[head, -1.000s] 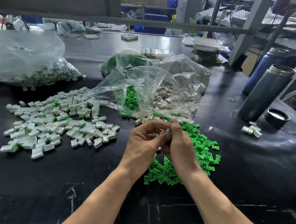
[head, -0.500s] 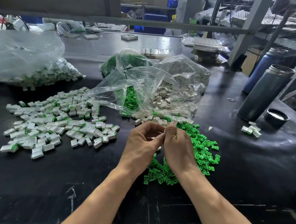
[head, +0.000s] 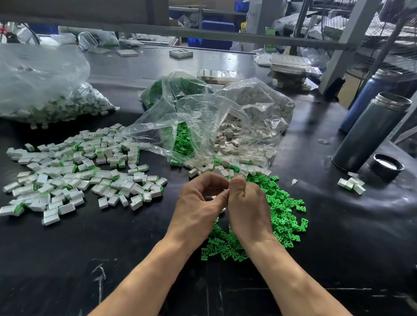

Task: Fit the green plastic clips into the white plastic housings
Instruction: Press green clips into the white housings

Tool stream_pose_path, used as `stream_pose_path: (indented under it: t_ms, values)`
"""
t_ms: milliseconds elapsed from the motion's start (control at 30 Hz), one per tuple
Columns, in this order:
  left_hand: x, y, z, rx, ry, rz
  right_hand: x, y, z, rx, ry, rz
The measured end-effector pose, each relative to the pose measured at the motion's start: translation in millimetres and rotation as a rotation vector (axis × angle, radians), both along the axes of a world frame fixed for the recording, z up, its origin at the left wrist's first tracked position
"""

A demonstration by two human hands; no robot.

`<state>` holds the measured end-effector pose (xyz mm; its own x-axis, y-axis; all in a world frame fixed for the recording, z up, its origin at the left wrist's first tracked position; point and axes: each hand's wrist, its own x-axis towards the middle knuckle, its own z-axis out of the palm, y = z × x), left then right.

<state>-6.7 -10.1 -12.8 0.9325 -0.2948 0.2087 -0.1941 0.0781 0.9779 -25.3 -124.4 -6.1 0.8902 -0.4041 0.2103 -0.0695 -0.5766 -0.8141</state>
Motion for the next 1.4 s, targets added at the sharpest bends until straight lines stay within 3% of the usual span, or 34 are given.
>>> stream_pose_path:
  t_ms: [1200,1400]
  values:
    - [-1.1,2.9,9.4,0.052,0.041,0.056,-5.6,1.1,3.0,0.048,0.046,0.078]
    - [2.3,10.2,14.7,0.136,0.018,0.135,-8.6,-10.7,5.5,0.075,-0.173,0.138]
